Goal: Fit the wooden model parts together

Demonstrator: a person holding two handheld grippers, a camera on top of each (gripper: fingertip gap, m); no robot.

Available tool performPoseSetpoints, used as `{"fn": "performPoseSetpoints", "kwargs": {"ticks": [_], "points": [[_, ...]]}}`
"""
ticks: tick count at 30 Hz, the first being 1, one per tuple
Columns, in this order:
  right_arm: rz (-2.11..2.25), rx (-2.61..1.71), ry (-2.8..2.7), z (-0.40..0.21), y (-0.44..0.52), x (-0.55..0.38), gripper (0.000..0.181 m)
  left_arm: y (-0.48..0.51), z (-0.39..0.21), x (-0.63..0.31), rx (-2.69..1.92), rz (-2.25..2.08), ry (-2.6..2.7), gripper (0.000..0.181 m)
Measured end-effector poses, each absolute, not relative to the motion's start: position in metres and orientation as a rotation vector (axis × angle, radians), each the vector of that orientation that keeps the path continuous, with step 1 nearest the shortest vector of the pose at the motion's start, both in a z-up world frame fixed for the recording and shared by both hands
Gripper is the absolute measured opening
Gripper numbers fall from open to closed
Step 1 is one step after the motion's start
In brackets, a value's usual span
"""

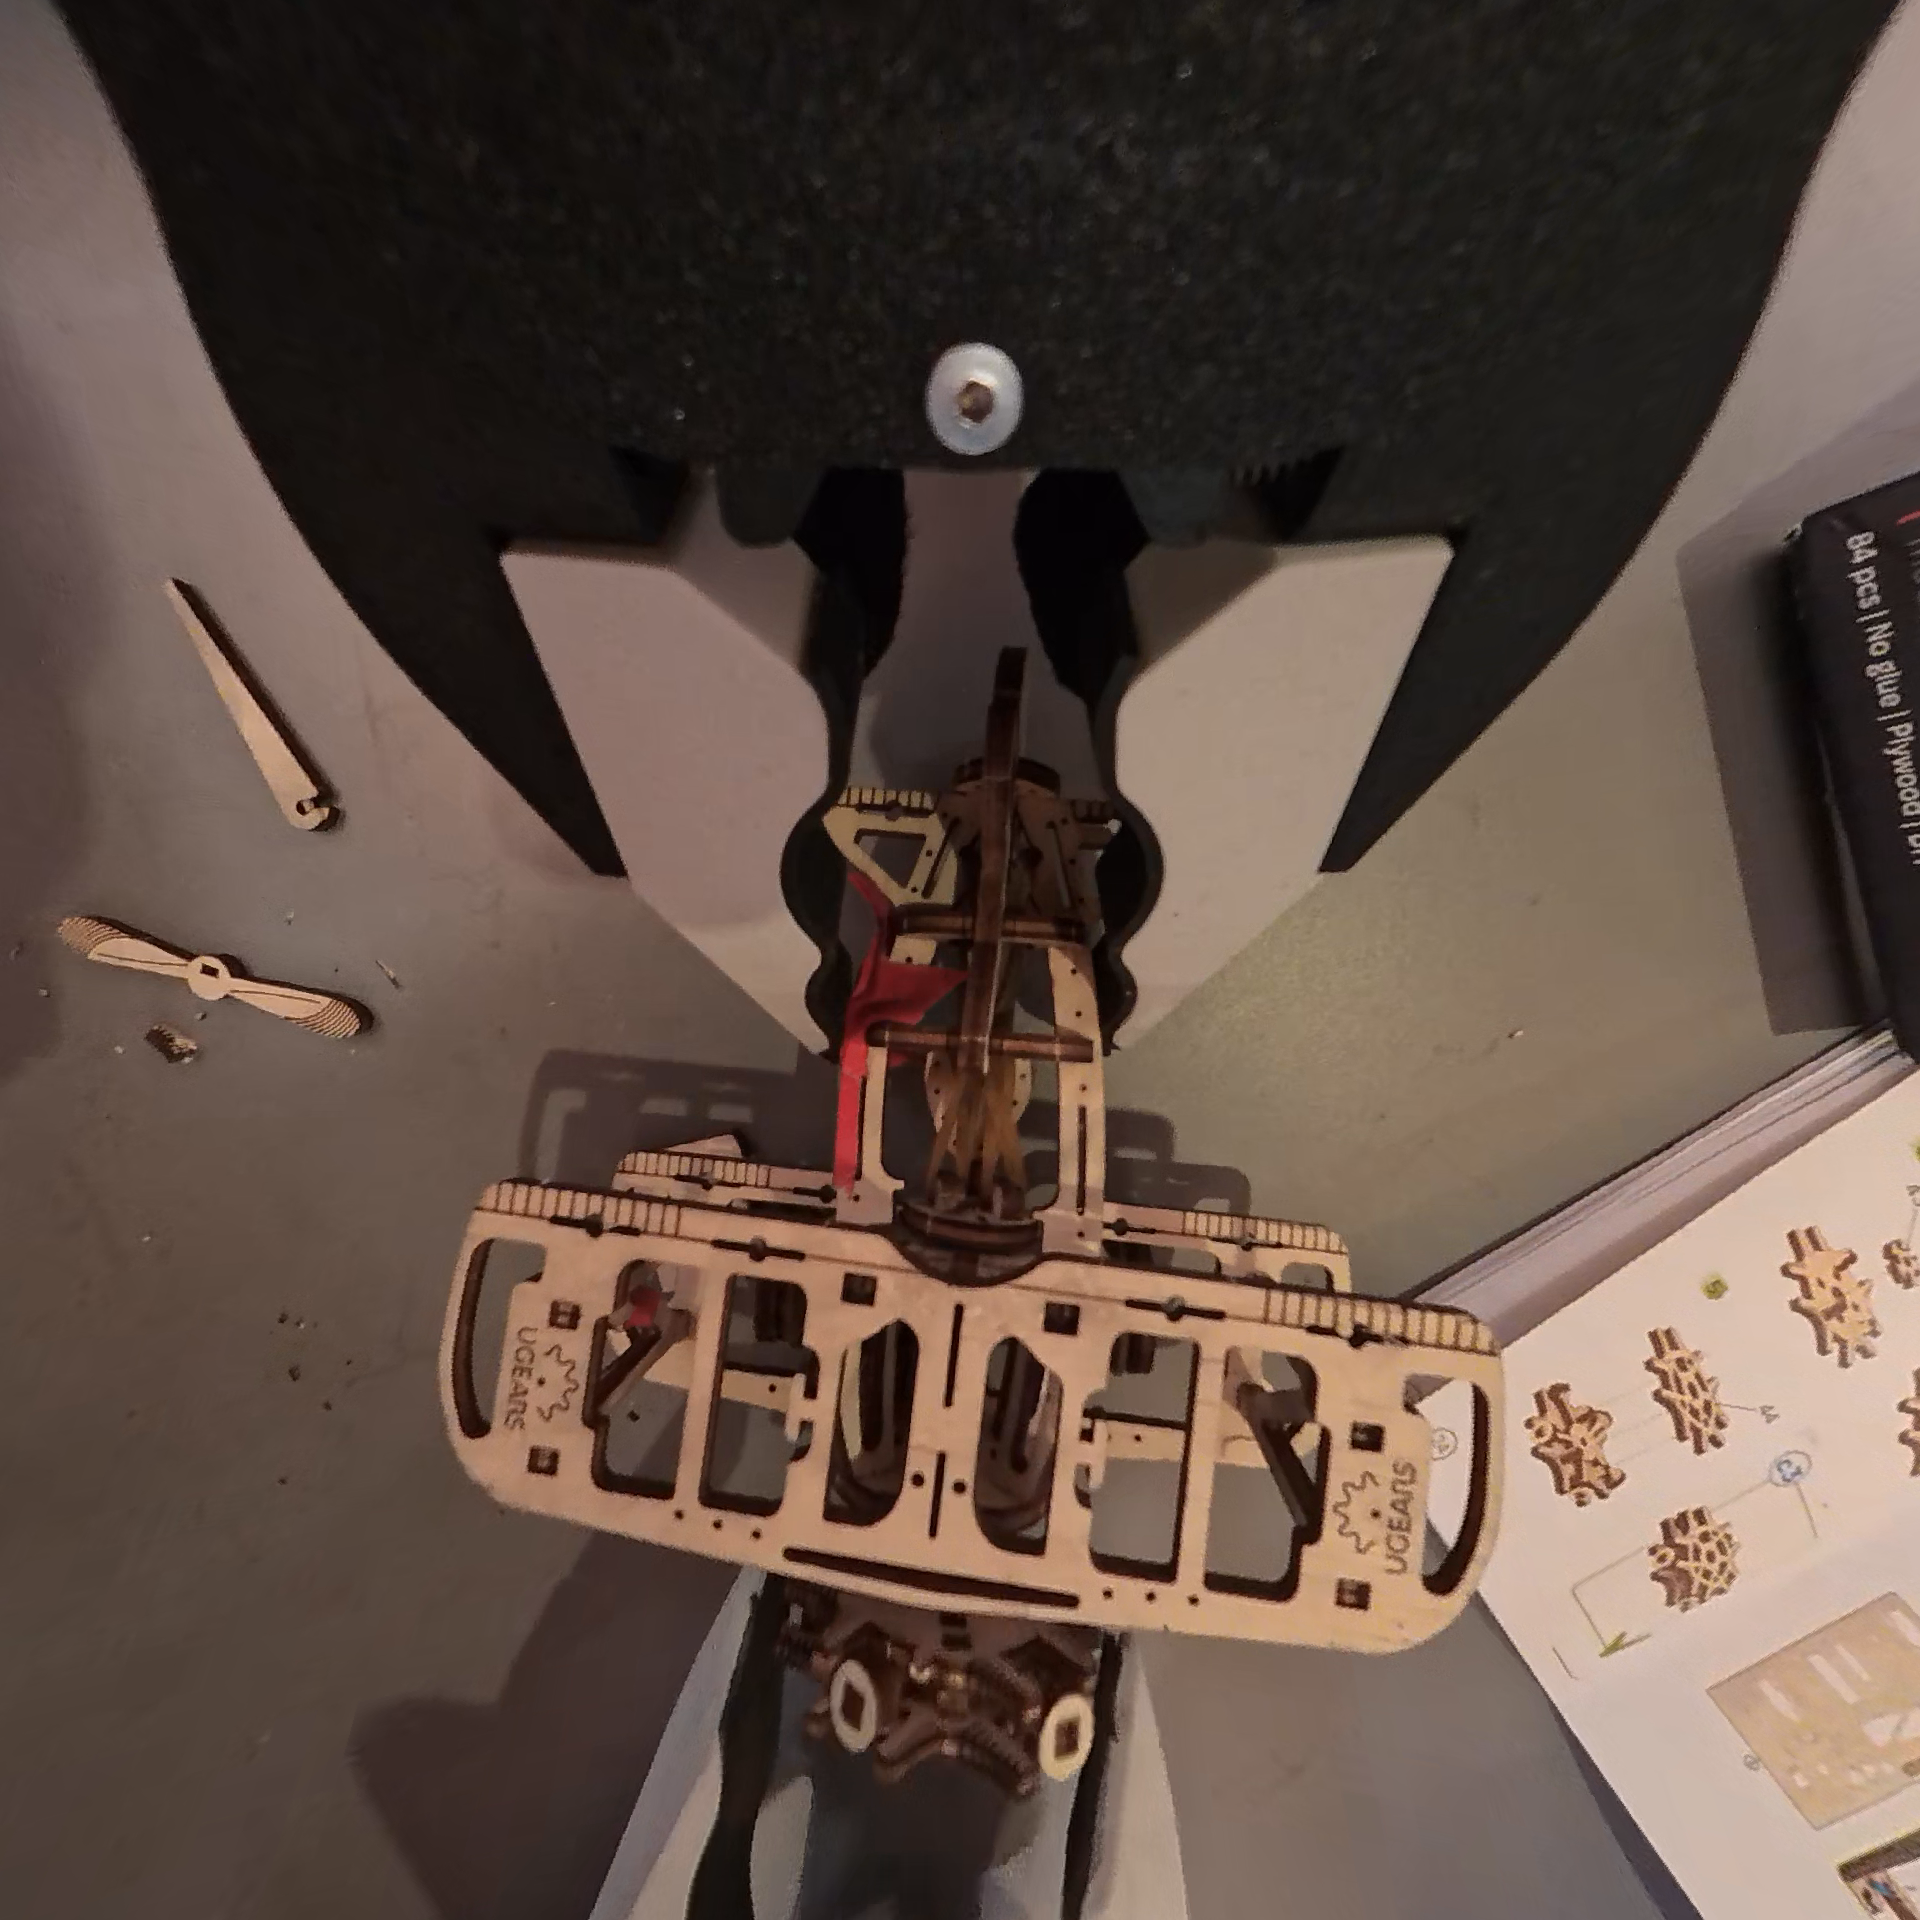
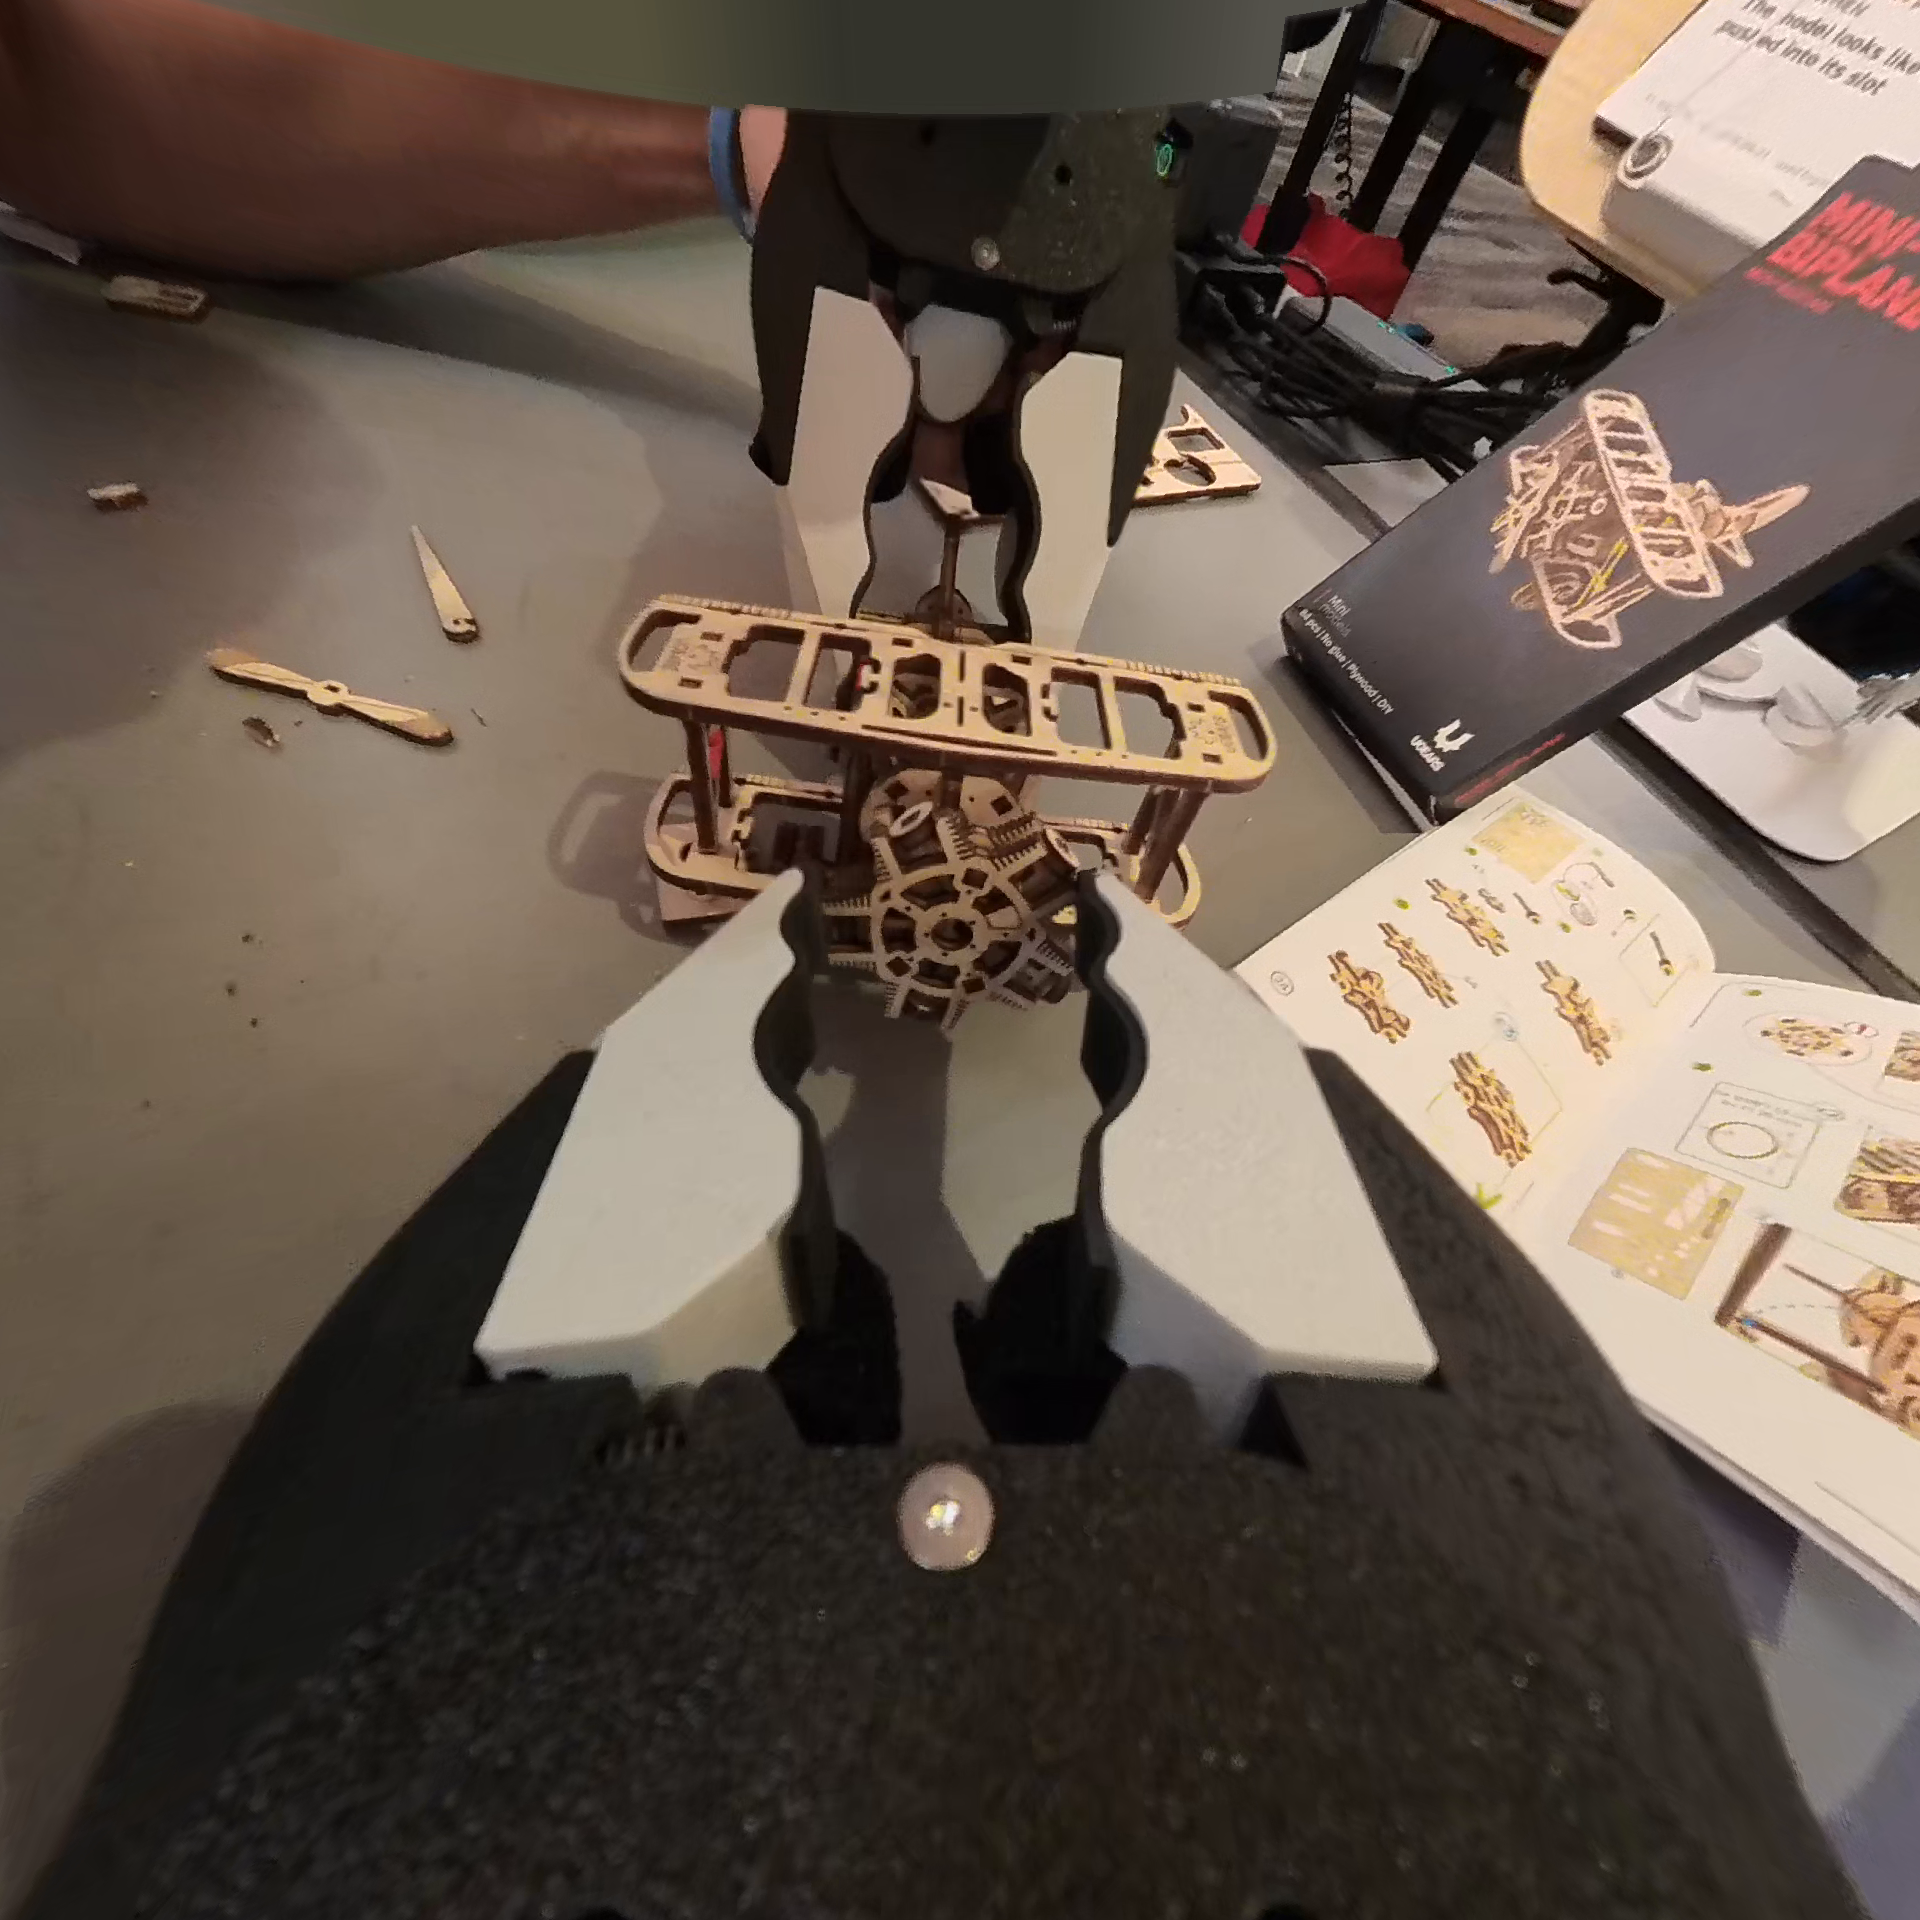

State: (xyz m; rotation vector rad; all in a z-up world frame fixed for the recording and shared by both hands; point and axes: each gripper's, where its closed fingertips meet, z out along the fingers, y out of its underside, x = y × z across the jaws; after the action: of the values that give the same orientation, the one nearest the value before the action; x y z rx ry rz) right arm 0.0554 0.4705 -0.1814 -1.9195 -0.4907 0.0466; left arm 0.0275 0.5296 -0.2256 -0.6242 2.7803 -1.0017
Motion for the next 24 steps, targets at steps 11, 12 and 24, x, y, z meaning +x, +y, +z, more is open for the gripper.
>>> {"fn": "performPoseSetpoints", "kwargs": {"ticks": [11, 12, 24], "points": [[-0.033, -1.894, -0.558, -0.1787, 0.4684, 0.0526, 0.047, 0.5285, -0.2248, 0.0270, -0.627, -1.008, 2.784, 0.043], [-0.030, -1.894, -0.553, -0.1781, 0.4689, 0.0525, 0.047, 0.5280, -0.2248, 0.0267, -0.629, -1.008, 2.783, 0.043], [-0.022, -1.927, -0.541, -0.1832, 0.4700, 0.0544, 0.047, 0.5249, -0.2252, 0.0261, -0.634, -1.012, 2.785, 0.043]]}}
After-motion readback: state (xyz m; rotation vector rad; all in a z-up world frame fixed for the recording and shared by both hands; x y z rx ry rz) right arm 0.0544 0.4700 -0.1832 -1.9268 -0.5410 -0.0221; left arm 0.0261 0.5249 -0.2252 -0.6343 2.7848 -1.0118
